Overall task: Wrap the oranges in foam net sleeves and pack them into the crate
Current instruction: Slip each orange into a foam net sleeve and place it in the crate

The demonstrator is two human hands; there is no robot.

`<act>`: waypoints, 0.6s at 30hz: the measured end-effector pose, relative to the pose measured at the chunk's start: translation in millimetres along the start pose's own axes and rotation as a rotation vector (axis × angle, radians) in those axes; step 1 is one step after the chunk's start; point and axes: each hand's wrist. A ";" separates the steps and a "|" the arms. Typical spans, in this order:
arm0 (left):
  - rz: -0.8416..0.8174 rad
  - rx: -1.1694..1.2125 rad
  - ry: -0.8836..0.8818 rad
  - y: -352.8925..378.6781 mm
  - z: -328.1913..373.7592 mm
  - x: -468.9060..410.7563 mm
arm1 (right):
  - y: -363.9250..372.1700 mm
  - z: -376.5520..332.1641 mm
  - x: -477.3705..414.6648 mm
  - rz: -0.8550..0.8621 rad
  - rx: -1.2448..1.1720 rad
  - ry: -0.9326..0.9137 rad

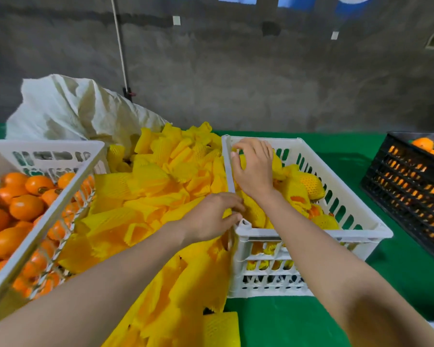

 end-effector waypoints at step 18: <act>0.634 0.054 -0.544 -226.8 -130.7 171.7 | 82.1 -224.7 118.2 -0.920 -0.095 -0.100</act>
Point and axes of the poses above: each hand's wrist, its own x-axis away from the middle knuckle, its own y-axis out of the palm, z = x × y, and after that the axes turned 14 degrees about z, right-handed
